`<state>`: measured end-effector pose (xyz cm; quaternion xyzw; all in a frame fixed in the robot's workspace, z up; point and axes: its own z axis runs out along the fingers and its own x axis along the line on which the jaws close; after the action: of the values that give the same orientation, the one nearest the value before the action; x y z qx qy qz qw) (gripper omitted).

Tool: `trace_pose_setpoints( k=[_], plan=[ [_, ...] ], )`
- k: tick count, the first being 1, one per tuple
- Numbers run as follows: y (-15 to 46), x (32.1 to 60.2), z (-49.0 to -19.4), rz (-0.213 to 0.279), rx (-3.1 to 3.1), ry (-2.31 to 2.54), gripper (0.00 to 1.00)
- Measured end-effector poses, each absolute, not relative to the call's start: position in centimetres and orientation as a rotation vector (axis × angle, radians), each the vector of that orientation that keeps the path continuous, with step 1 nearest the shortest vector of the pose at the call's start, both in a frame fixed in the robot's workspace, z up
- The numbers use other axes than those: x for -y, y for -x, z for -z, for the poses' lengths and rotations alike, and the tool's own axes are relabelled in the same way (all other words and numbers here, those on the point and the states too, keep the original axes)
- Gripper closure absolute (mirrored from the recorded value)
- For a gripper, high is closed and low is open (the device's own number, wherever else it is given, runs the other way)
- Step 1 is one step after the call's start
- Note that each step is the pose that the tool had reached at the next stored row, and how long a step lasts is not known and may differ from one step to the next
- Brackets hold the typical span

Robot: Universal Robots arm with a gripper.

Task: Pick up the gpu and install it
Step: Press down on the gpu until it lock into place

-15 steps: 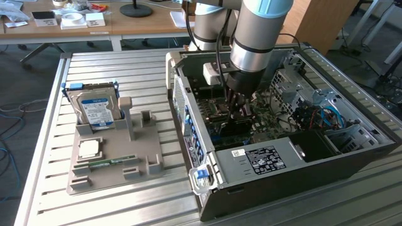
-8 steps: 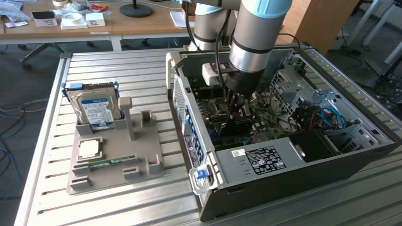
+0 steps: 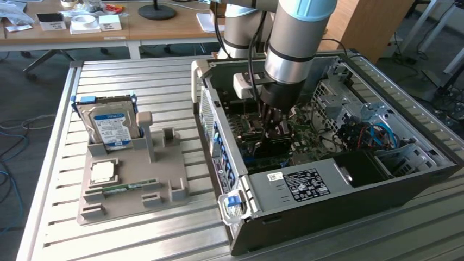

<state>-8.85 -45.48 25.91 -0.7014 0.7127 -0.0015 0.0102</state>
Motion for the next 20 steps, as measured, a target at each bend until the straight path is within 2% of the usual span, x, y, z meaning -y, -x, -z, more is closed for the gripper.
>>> trace_pose_setpoints(
  k=[20],
  plan=[
    [8.84,45.48,-25.88,0.005,-2.224,2.189,0.89]
  ],
)
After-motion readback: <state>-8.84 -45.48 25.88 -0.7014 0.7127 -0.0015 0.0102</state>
